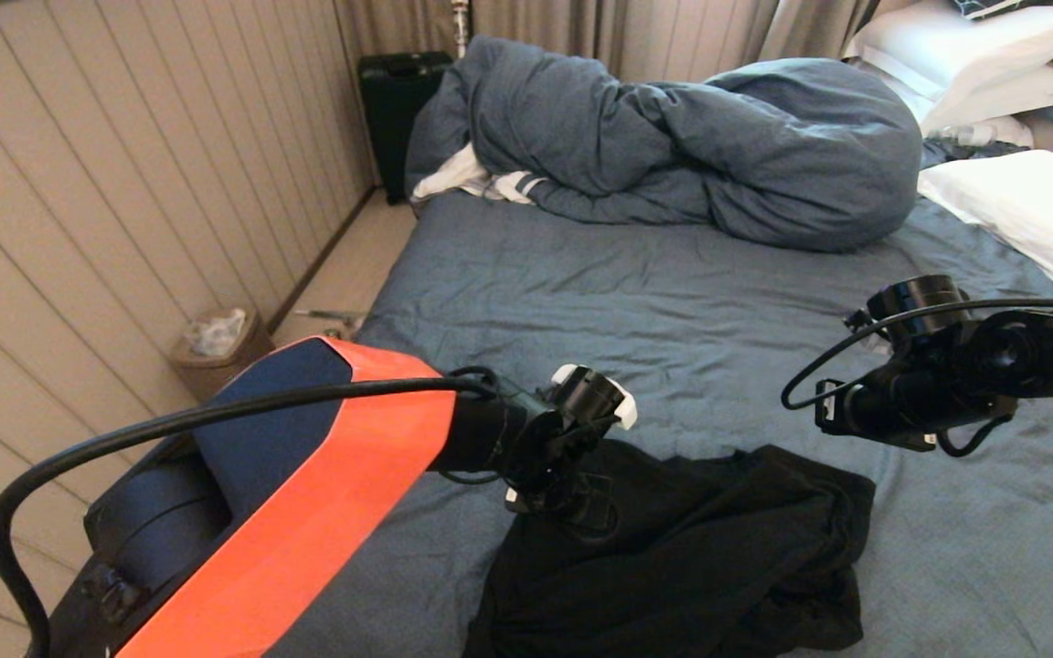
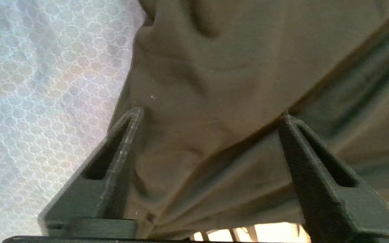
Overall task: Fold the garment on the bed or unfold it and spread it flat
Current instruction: Unford the black T-shirt
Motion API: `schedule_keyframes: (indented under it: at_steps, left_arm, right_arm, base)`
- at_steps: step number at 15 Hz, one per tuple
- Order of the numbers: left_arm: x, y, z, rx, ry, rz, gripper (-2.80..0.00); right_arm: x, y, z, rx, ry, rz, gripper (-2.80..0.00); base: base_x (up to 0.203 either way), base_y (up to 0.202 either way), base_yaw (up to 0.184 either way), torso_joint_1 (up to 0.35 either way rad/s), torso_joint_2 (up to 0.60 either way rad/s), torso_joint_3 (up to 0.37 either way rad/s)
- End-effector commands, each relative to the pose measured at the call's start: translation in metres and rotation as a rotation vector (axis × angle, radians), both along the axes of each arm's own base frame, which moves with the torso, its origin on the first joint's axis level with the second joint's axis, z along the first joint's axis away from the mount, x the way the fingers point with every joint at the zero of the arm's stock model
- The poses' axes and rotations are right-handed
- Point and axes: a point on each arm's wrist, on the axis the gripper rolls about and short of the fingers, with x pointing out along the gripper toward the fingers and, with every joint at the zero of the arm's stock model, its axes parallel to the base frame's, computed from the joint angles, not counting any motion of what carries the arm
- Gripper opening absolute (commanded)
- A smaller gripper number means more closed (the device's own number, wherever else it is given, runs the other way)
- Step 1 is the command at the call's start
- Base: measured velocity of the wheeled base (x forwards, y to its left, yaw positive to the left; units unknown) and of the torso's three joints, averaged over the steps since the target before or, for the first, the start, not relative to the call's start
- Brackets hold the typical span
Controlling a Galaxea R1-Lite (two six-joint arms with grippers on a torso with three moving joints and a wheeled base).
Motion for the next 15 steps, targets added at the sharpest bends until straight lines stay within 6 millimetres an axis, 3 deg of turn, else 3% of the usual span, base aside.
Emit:
schedule_keyframes:
  at_steps: [1, 8, 11, 15]
  left_arm:
    - [0.001, -0.001, -0.008, 0.012, 0.011, 0.002, -2.8]
    - [0.0, 0.0, -0.001, 0.0, 0.007, 0.012, -2.8]
    - [-0.012, 0.009, 0.035, -0.047, -0.023, 0.013, -2.8]
    - [-0.052, 0.029, 0.103, -0.144, -0.085, -0.014, -2.8]
  right_arm:
    - [0.0, 0.0, 0.0, 0.001, 0.001, -0.001, -2.8]
    - [-0.002, 0.0, 0.005, 0.001, -0.014, 0.002, -2.8]
    - [-0.006, 0.001, 0.006, 0.002, -0.013, 0.006, -2.8]
    - [-0.018, 0.002, 0.01, 0.004, -0.015, 0.006, -2.8]
  base:
    - [0.0, 0.0, 0.0, 0.0, 0.0, 0.0]
    - [0.0, 0.0, 0.0, 0.0, 0.0, 0.0]
    - [0.0, 0.0, 0.0, 0.0, 0.0, 0.0]
    - [0.0, 0.0, 0.0, 0.0, 0.0, 0.0]
